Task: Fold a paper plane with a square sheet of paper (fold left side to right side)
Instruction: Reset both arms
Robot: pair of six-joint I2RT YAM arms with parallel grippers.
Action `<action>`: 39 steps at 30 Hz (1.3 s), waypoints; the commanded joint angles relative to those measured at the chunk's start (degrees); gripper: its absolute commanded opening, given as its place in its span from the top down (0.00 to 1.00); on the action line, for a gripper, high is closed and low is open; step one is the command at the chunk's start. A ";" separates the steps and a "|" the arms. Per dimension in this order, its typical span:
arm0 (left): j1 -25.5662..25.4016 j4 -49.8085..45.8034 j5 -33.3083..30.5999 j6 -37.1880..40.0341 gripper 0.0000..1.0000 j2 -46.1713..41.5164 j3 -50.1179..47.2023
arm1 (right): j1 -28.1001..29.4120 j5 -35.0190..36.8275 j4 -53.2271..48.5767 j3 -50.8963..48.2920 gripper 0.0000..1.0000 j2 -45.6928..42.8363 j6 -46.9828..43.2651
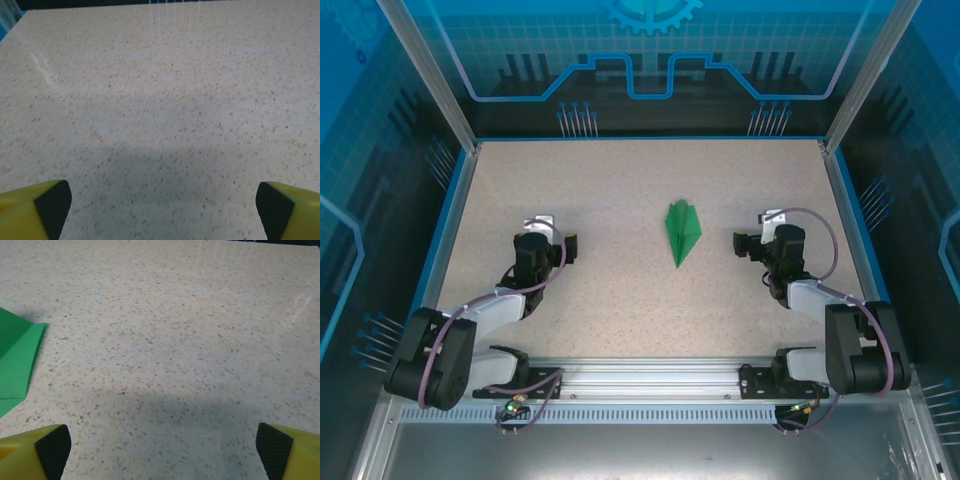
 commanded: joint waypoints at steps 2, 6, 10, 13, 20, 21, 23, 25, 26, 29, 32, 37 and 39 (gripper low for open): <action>3.55 6.52 9.23 2.21 0.01 2.88 1.71 | -1.12 -6.83 4.21 2.31 0.01 1.01 -2.93; 5.98 8.53 13.02 2.72 0.01 3.90 1.66 | -1.14 -8.65 4.70 2.98 0.01 2.20 -2.55; 8.41 20.43 14.57 1.61 0.01 10.94 -1.16 | -0.97 -8.79 13.38 1.51 0.01 8.26 -1.78; 8.65 20.56 17.18 2.79 0.01 13.85 0.15 | -0.10 -8.11 13.85 2.26 0.01 10.95 -2.45; 11.03 13.81 16.54 -0.57 0.01 14.63 4.26 | -0.24 -6.44 14.01 2.51 0.01 11.11 -1.54; 11.02 14.34 16.59 -0.56 0.01 14.73 4.12 | -0.11 -6.23 13.99 2.47 0.01 11.24 -1.60; 10.99 14.13 16.53 -0.56 0.01 14.68 4.20 | 0.63 -4.87 13.83 2.54 0.01 11.20 -1.98; 10.99 14.11 16.52 -0.54 0.01 14.65 4.25 | 0.98 -4.14 13.83 2.55 0.01 11.20 -2.12; 10.99 14.10 16.49 -0.56 0.01 14.71 4.13 | 1.05 -4.14 13.83 2.55 0.01 11.20 -2.15; 10.90 14.07 16.46 -0.46 0.01 14.71 4.22 | 1.69 -2.76 14.01 2.44 0.01 11.22 -2.46; 10.90 14.02 16.53 -0.47 0.01 14.65 4.27 | 1.68 -2.95 14.01 2.51 0.01 11.20 -2.46; 10.90 13.95 16.60 -0.47 0.01 14.68 4.31 | 1.67 -2.94 13.92 2.55 0.01 11.20 -2.39; 10.90 13.93 16.53 -0.47 0.01 14.64 4.32 | 1.57 -2.87 13.84 2.50 0.01 11.20 -2.32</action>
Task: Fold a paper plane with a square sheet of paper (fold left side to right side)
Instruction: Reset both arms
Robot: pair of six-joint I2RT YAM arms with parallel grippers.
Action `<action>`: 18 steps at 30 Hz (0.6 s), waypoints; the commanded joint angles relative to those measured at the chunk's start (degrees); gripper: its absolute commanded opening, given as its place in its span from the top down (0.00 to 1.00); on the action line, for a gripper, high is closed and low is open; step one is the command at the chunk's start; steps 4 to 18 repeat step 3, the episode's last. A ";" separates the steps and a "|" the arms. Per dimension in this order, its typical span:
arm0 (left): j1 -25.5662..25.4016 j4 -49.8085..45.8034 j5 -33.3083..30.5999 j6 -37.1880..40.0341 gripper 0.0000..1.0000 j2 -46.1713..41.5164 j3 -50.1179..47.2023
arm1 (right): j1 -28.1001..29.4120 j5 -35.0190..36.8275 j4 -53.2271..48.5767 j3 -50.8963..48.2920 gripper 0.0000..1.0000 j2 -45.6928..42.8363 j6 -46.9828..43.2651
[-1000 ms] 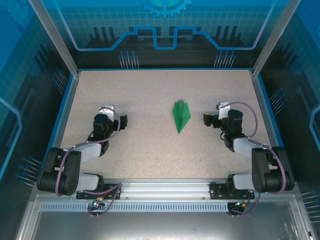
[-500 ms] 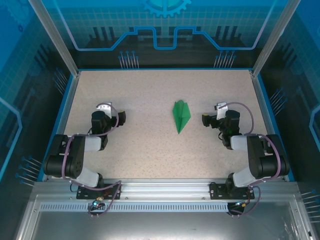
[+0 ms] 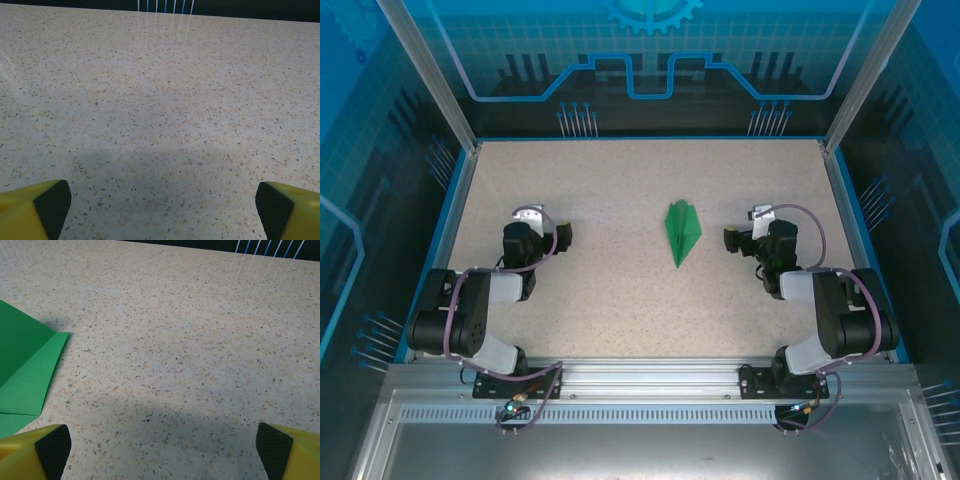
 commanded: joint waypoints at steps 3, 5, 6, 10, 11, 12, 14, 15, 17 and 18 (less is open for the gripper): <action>0.38 -0.26 1.16 -0.41 0.01 0.18 1.05 | 0.19 0.41 1.82 1.00 0.01 0.05 -0.59; 0.38 -0.26 1.16 -0.41 0.01 0.18 1.05 | 0.19 0.41 1.82 1.00 0.01 0.05 -0.59; 0.38 -0.26 1.16 -0.41 0.01 0.18 1.05 | 0.19 0.41 1.82 1.00 0.01 0.05 -0.59; 0.38 -0.26 1.16 -0.41 0.01 0.18 1.05 | 0.19 0.41 1.82 1.00 0.01 0.05 -0.59; 0.38 -0.26 1.16 -0.41 0.01 0.18 1.05 | 0.19 0.41 1.82 1.00 0.01 0.05 -0.59; 0.38 -0.26 1.16 -0.41 0.01 0.18 1.05 | 0.19 0.41 1.82 1.00 0.01 0.05 -0.59; 0.38 -0.26 1.16 -0.41 0.01 0.18 1.05 | 0.19 0.41 1.82 1.00 0.01 0.05 -0.59; 0.38 -0.26 1.16 -0.41 0.01 0.18 1.05 | 0.19 0.41 1.82 1.00 0.01 0.05 -0.59; 0.38 -0.26 1.16 -0.41 0.01 0.18 1.05 | 0.19 0.41 1.82 1.00 0.01 0.05 -0.59; 0.38 -0.26 1.16 -0.41 0.01 0.18 1.05 | 0.19 0.41 1.82 1.00 0.01 0.05 -0.59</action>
